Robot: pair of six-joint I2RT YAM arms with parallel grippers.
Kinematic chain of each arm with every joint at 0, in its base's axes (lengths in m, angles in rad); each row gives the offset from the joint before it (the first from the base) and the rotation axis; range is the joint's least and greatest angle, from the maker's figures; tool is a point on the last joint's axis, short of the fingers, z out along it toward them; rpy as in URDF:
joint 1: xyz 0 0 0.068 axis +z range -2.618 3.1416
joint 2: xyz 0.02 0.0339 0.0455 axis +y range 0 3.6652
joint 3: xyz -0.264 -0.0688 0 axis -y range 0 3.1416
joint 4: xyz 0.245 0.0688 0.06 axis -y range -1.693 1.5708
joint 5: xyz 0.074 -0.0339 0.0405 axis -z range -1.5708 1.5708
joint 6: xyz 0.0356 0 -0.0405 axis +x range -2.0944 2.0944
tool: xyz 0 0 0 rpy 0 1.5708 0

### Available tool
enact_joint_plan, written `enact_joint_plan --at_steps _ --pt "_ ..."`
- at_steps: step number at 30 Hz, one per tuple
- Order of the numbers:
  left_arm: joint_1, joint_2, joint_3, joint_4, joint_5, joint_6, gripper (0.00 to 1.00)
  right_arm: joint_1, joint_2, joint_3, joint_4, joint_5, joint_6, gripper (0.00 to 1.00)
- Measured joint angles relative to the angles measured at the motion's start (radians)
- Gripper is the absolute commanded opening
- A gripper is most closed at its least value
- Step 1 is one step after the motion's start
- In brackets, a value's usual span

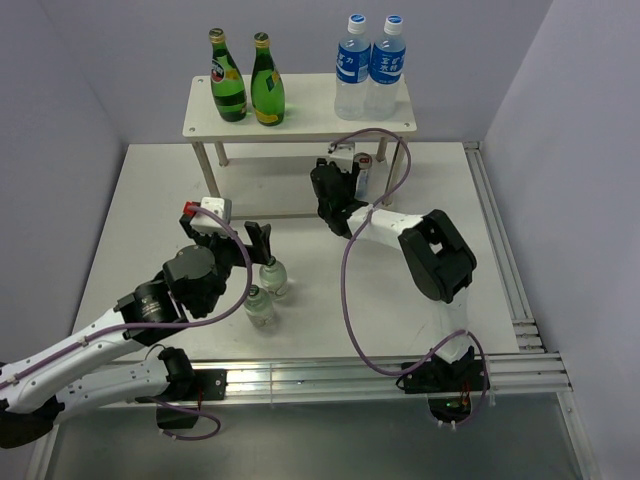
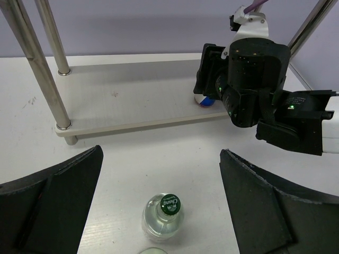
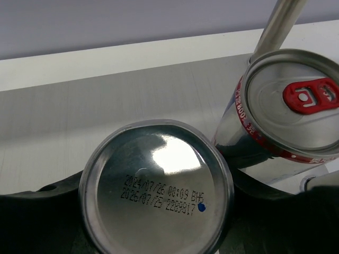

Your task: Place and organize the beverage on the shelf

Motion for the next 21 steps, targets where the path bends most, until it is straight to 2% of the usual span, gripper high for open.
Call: enact_joint_plan --at_steps 1,4,12,21 --pt "0.000 0.003 0.000 -0.001 0.000 -0.005 0.99 0.000 0.003 0.001 0.000 0.000 0.002 0.64" --pt "0.000 0.006 0.000 -0.007 0.000 -0.018 0.98 -0.002 0.008 0.004 0.002 -0.012 0.012 0.86" --pt "-0.001 -0.002 0.000 -0.051 0.000 -0.053 0.98 -0.005 0.006 -0.002 0.014 -0.024 0.037 0.89" --pt "-0.001 -0.010 -0.001 -0.081 -0.001 -0.098 0.98 0.007 -0.079 -0.136 0.025 -0.053 0.069 0.91"
